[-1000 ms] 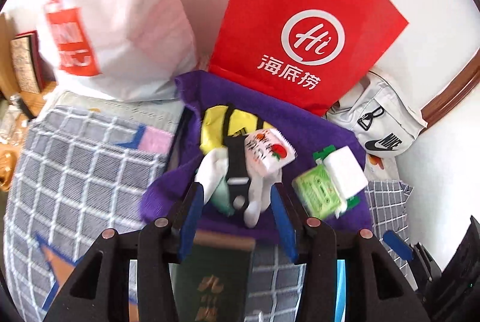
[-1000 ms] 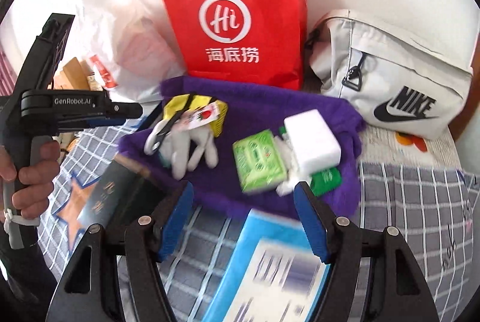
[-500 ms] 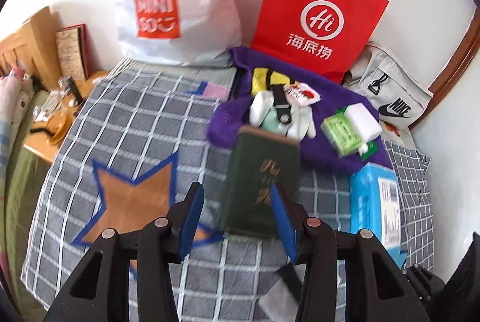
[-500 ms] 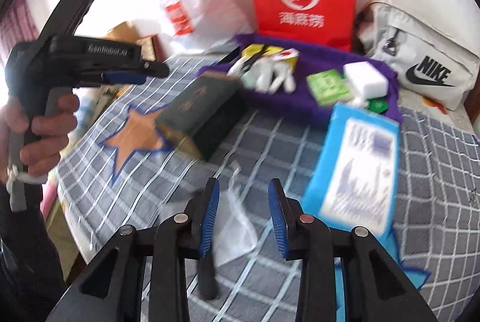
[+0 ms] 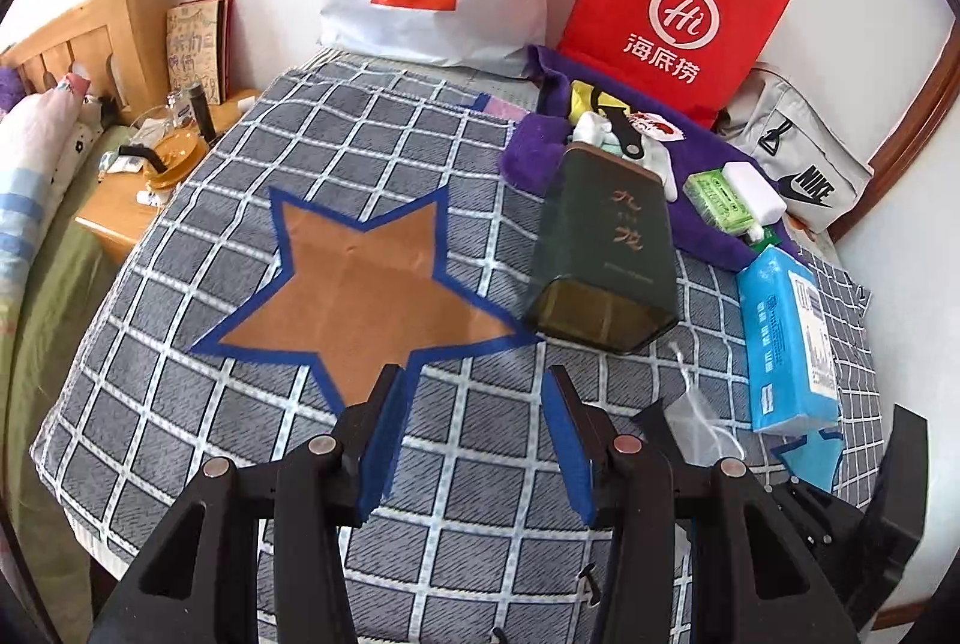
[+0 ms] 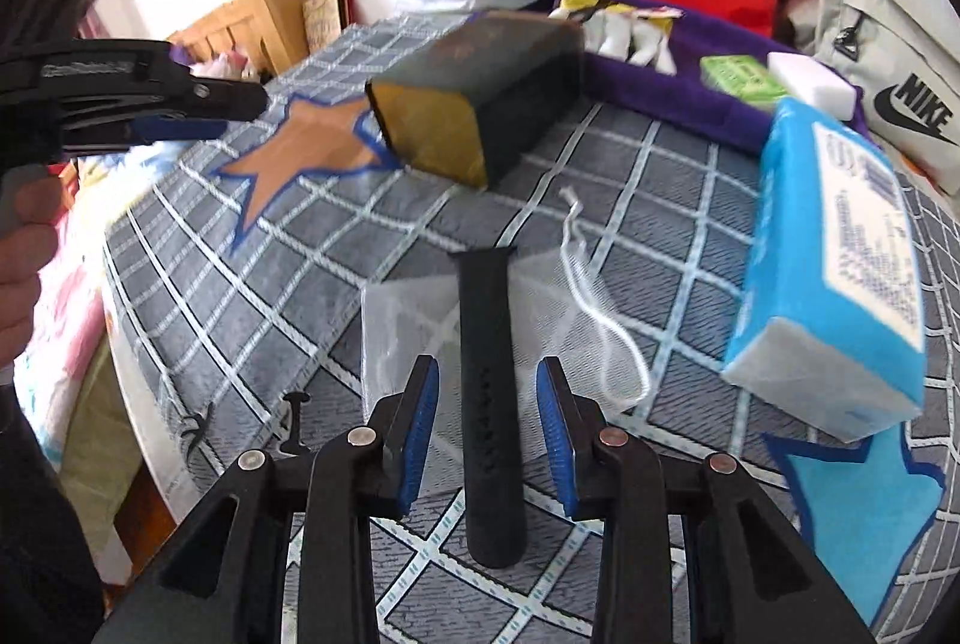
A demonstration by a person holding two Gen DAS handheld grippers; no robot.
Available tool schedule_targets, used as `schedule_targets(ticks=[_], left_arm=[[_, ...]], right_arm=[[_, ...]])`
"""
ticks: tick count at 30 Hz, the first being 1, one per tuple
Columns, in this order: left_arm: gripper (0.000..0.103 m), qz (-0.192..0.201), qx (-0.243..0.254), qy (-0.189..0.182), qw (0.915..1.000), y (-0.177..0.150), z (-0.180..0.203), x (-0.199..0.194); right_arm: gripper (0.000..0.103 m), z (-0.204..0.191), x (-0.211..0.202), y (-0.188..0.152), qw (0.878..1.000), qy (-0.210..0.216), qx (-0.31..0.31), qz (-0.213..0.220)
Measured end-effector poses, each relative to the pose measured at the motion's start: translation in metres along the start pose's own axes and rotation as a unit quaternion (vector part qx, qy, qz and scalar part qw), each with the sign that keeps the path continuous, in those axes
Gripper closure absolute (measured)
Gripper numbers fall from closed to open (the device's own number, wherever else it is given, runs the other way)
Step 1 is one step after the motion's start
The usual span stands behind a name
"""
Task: Organize soft objects
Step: 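Reach the right gripper to the black watch strap on the bedspread and close, then lift the black strap with the right gripper while the left gripper grasps the white mesh bag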
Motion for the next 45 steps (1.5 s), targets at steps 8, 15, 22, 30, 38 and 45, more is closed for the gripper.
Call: schedule_targets(ticks=[8, 15, 22, 30, 38, 45], left_arm=[[0.058, -0.006, -0.014, -0.019, 0.9997, -0.018, -0.013, -0.001], [0.058, -0.011, -0.007, -0.033, 0.9994, -0.029, -0.014, -0.002], [0.057, -0.018, 0.005, -0.035, 0.9992, -0.039, -0.009, 0.000], [0.054, -0.041, 0.026, -0.053, 0.9974, -0.048, 0.019, 0.023], [0.039, -0.067, 0.041, -0.121, 0.9896, -0.052, 0.072, 0.052], [0.024, -0.066, 0.060, -0.142, 0.9858, -0.048, 0.111, 0.065]], right_arm=[[0.082, -0.001, 0.014, 0.004, 0.999, -0.035, -0.002, 0.025], [0.077, -0.002, 0.012, 0.002, 1.000, -0.020, -0.002, 0.011], [0.083, -0.004, 0.014, 0.005, 0.998, -0.028, -0.021, 0.046], [0.083, 0.001, -0.021, 0.004, 0.998, -0.014, -0.002, 0.068], [0.083, 0.045, -0.072, -0.025, 0.995, -0.039, 0.029, 0.089], [0.083, 0.093, -0.078, -0.056, 0.992, -0.059, 0.080, 0.082]])
Point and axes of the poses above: each gripper's, at about its wrist camera, not at the fingertips, and x roughly the way its jaws point, z to its right, y to its top, the point moved 9 cm from there along x, roughly the way its jaws point, and after that the axes turned 4 degrees about x, right-handed, at the moved point
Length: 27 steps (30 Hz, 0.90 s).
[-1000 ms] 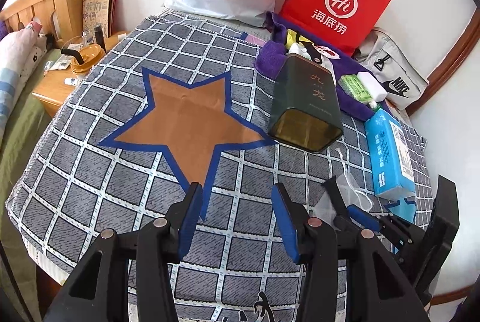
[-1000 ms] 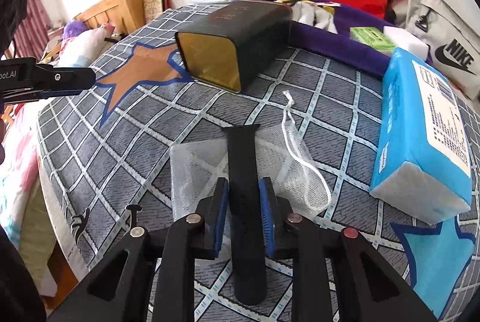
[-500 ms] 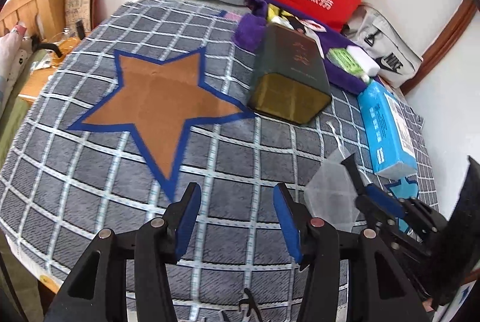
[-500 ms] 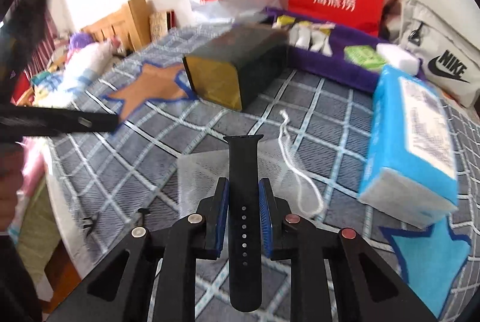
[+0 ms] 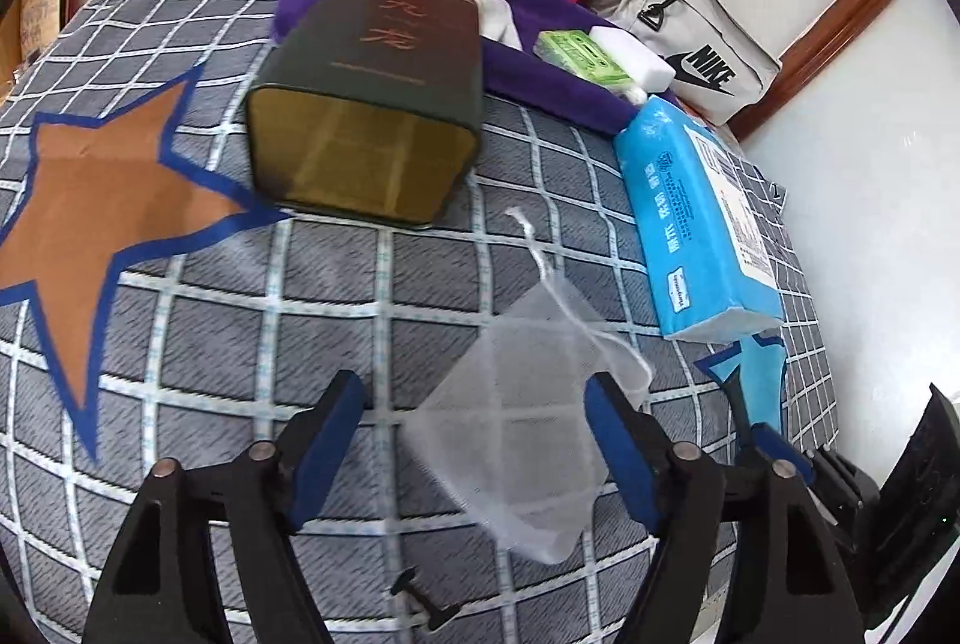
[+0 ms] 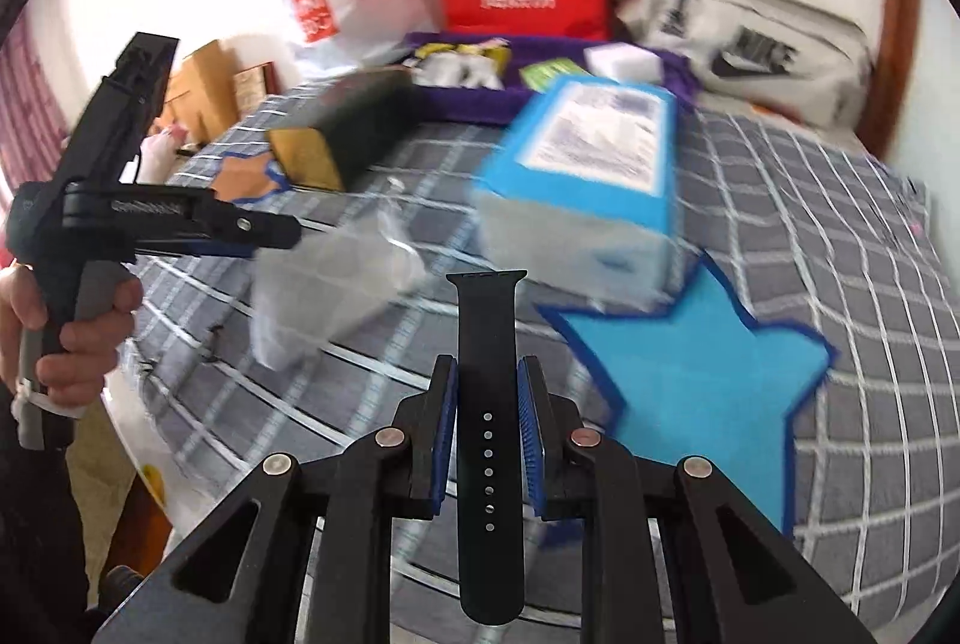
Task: Organize soft objects
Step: 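Lift the black strap with the right gripper while the left gripper grasps the white mesh bag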
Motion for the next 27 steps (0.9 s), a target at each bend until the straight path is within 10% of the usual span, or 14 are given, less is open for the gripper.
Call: schedule_targets(ticks=[27], left_arm=[[0.000, 0.002, 0.166, 0.130, 0.9774, -0.020, 0.042, 0.027]], right_arm=[[0.083, 0.027, 0.005, -0.023, 0.998, 0.030, 0.062, -0.003]])
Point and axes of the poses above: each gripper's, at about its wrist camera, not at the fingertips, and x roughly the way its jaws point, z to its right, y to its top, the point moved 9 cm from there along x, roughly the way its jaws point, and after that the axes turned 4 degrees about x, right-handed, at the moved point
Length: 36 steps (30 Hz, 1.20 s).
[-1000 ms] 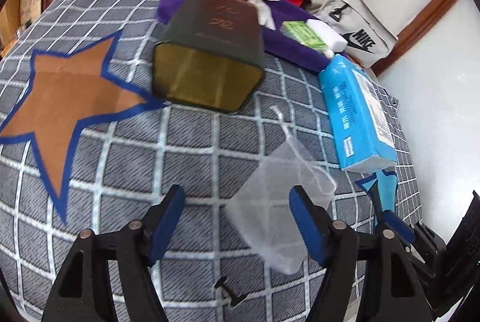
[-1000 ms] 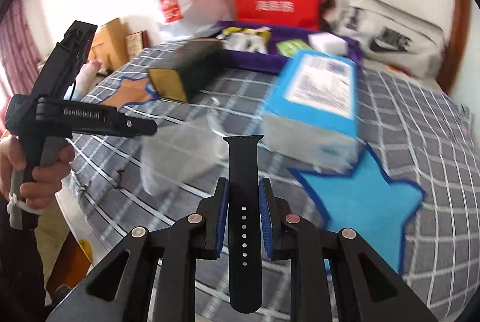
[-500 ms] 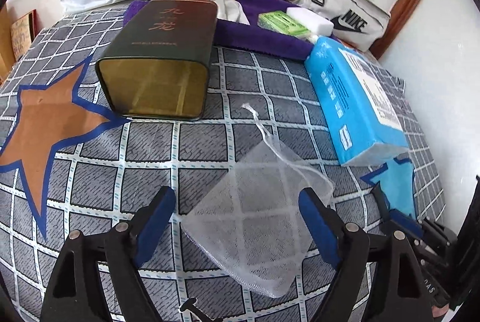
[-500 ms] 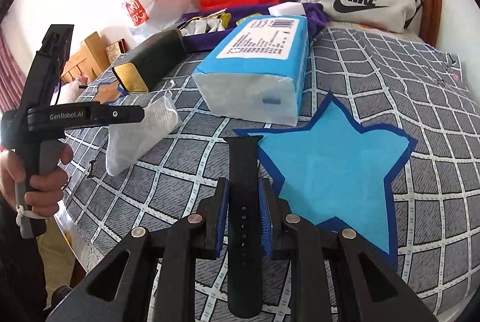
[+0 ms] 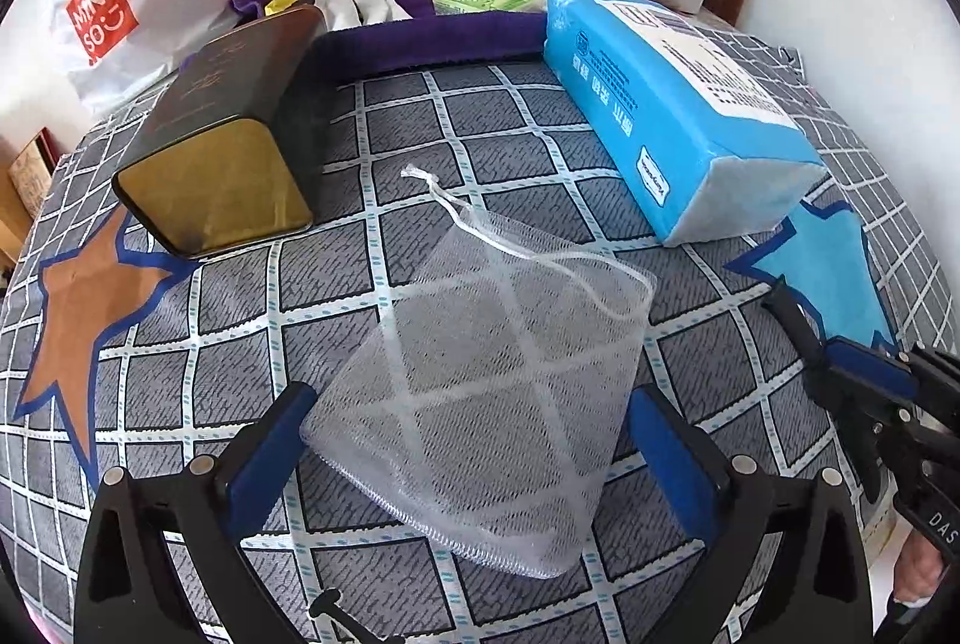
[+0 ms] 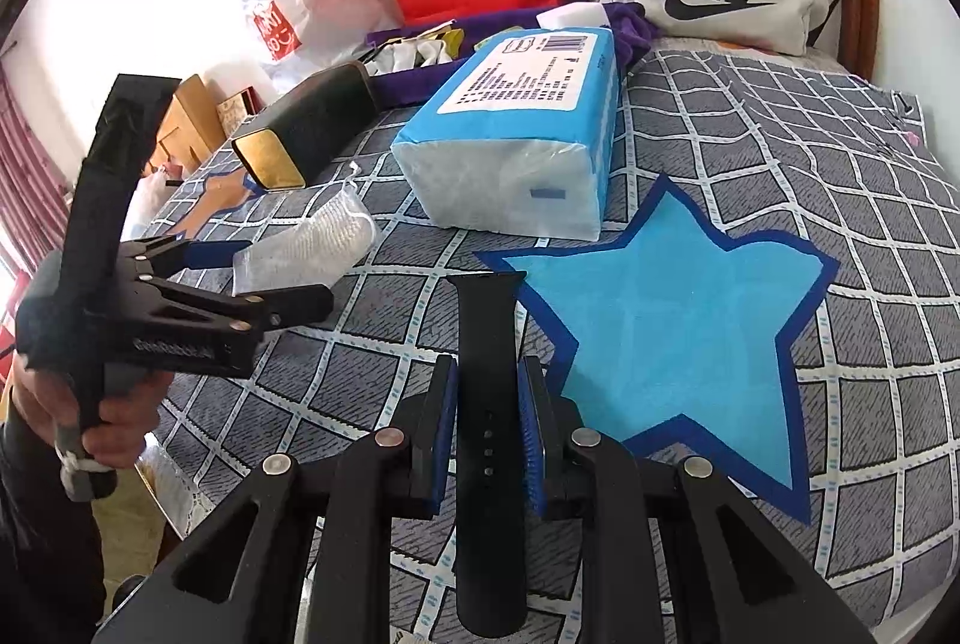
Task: Organize soft objects
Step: 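Lift the black strap with the right gripper while the left gripper grasps the white mesh bag, then carry the black strap and white mesh bag toward the purple towel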
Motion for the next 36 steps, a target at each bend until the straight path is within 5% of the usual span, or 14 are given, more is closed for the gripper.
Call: schedule_targets(ticks=[4, 7, 9, 15, 36], left_arm=[[0.004, 0.014, -0.004, 0.011, 0.9998, 0.002, -0.002, -0.001], [0.026, 0.021, -0.013, 0.015, 0.9996, 0.003, -0.005, -0.005], [0.052, 0.021, -0.020, 0.018, 0.9994, 0.006, -0.009, -0.008], [0.086, 0.014, -0.067, -0.020, 0.9975, 0.004, -0.029, -0.016], [0.089, 0.071, -0.134, -0.019, 0.9882, 0.012, -0.062, -0.093]], right_arm=[[0.083, 0.002, 0.000, 0.000, 1.000, -0.006, 0.011, -0.003], [0.083, 0.000, 0.001, 0.000, 1.000, -0.014, 0.005, -0.006], [0.083, -0.002, 0.000, 0.001, 1.000, -0.013, 0.004, -0.009], [0.083, -0.009, -0.008, 0.009, 1.000, -0.008, -0.003, -0.005], [0.083, -0.036, -0.045, 0.053, 1.000, -0.016, -0.020, 0.016]])
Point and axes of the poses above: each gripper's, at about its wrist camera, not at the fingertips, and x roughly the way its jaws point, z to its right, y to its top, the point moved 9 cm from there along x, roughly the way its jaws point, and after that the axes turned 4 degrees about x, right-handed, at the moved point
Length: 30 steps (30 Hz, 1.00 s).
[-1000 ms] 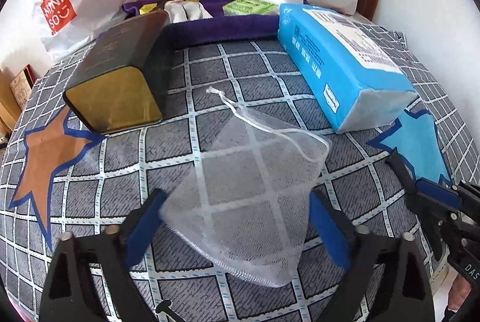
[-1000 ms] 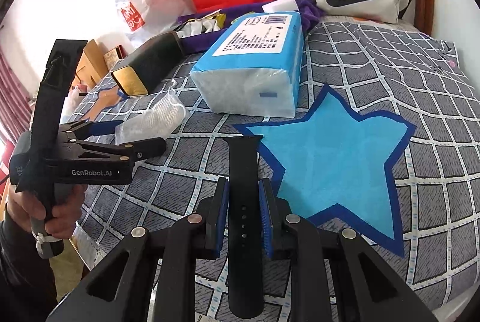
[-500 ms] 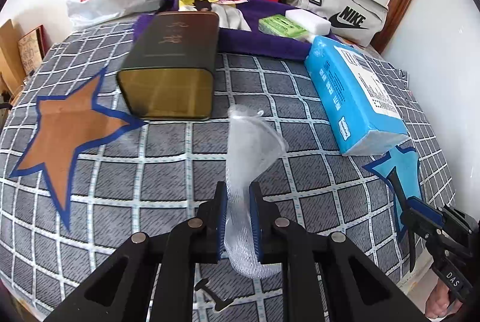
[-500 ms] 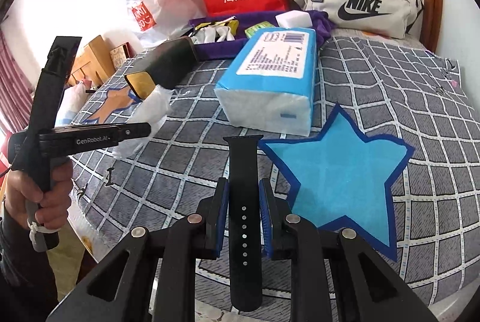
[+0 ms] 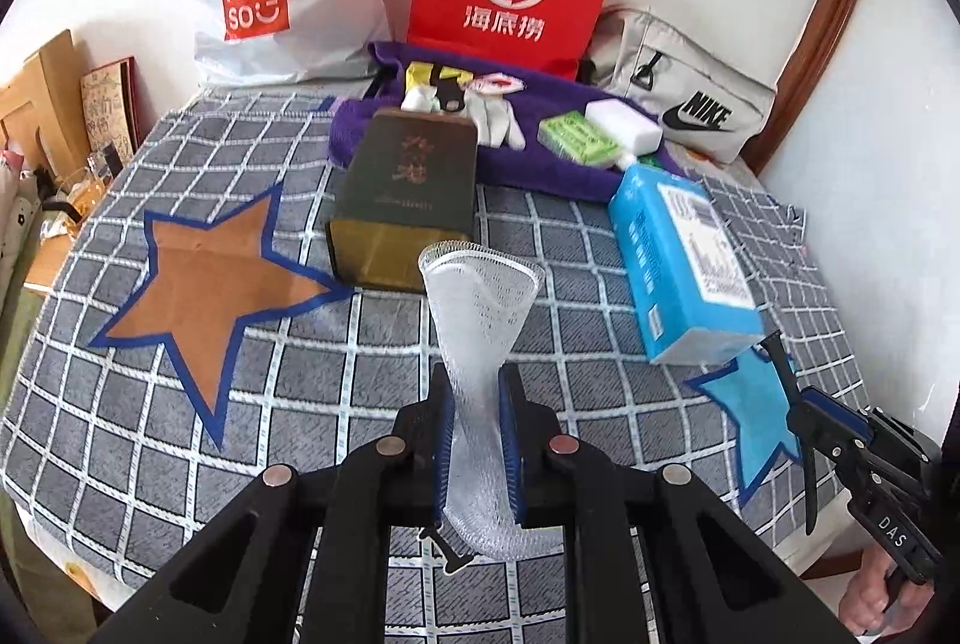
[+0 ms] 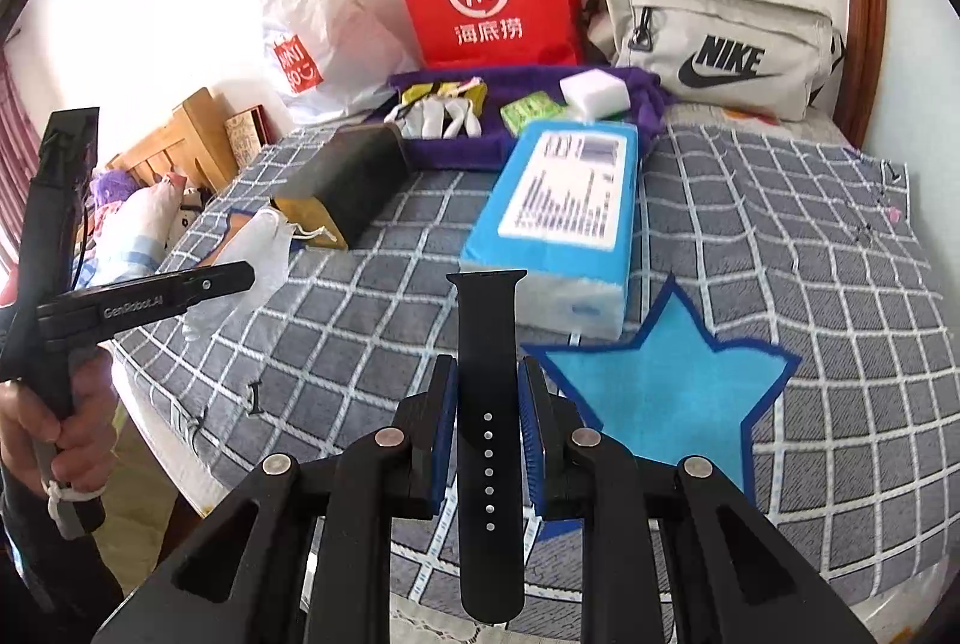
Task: Organize soft objects
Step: 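Carry the black strap and white mesh bag toward the purple towel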
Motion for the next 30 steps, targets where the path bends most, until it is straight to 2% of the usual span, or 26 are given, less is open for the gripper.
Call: schedule_targets(ticks=[13, 30], left_arm=[[0.089, 0.033, -0.010, -0.005, 0.9994, 0.055, -0.001, -0.022], [0.089, 0.037, -0.028, -0.011, 0.9989, 0.114, -0.015, -0.002]], right_arm=[[0.083, -0.004, -0.015, 0.058, 0.999, -0.007, 0.011, 0.036], [0.083, 0.000, 0.002, 0.134, 0.998, -0.010, 0.014, 0.068]])
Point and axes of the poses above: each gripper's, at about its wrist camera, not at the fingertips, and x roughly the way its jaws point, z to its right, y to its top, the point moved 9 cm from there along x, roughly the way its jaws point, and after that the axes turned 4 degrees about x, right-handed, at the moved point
